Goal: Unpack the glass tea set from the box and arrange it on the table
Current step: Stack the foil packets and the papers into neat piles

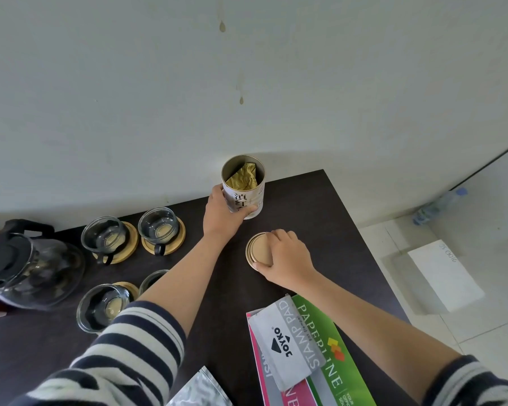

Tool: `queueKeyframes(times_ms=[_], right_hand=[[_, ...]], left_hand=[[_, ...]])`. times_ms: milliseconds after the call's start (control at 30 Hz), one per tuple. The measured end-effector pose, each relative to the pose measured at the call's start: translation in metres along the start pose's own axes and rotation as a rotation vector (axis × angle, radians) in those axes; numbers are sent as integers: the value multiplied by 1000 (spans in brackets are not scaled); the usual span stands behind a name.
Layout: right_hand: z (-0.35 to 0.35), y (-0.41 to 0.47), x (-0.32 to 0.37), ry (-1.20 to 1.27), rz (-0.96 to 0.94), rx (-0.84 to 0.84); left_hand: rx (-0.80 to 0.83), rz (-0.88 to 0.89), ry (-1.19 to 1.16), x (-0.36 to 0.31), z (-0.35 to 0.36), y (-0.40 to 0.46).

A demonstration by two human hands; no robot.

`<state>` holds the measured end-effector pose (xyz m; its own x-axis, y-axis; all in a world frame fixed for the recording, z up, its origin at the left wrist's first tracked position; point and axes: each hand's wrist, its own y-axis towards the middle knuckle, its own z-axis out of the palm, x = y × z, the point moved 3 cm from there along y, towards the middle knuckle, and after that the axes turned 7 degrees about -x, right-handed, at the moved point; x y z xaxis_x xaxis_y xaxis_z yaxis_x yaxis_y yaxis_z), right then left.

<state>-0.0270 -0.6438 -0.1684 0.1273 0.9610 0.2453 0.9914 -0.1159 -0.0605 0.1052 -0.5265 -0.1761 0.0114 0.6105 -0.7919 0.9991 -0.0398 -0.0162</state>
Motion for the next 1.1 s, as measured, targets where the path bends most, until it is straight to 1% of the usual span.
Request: queueKeyframes(times_ms=[233,500,667,800,900,1000,1100], right_hand=[[4,-2,-1,-3,-15,-54],[4,-2,2,33,-2,-51],[2,-4,6,8,4,-43],[-3,-12,9,-8,-13,-99],[-13,-25,16,62,-25,-149],[-21,-49,26,198,-30,-177],[-22,-83,42,282,-21,-143]], left_hand=[[-5,-2,-5,1,2,-2],[1,24,-11,-6,1,-10],[45,-54,11,-13,-1,-20],[44,-95,38,-24,-14,-39],[44,-1,147,-35,-35,-68],[25,59,144,-38,-61,-106],[-55,109,137,-31,-93,-152]])
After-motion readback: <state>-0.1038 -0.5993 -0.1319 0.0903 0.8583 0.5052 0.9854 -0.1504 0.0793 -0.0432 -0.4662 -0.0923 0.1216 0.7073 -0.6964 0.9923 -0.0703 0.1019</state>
